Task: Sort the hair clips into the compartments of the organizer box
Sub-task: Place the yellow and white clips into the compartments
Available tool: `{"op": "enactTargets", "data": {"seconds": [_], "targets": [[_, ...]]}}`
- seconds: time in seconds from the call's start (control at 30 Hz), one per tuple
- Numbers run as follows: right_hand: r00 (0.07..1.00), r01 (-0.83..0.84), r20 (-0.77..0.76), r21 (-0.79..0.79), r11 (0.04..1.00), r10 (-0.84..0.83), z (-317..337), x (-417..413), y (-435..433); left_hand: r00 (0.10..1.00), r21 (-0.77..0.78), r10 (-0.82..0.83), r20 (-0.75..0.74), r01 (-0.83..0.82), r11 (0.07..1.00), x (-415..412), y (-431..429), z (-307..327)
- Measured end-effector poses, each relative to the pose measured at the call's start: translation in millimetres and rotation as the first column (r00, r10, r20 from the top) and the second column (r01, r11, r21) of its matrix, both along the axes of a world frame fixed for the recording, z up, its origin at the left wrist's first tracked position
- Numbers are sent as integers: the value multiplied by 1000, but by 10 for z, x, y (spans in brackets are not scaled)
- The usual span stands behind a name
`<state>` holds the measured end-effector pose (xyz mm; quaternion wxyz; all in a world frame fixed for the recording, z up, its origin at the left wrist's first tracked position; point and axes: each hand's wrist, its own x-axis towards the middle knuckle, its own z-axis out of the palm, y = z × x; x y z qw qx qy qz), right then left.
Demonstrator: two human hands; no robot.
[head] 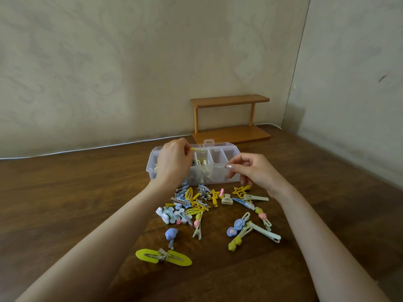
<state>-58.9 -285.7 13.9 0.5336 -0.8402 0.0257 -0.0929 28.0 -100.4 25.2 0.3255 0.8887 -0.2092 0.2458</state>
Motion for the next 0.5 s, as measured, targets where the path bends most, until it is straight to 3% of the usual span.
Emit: {"op": "enactTargets", "data": {"seconds": [0.27, 0.5], "targets": [[999, -32, 9, -45, 998, 33, -15, 11, -19, 1000, 255, -18, 14, 13, 967, 194, -205, -70], [984, -157, -130, -342, 926, 118, -64, 37, -9, 988, 254, -106, 108, 76, 964, 98, -102, -126]]}}
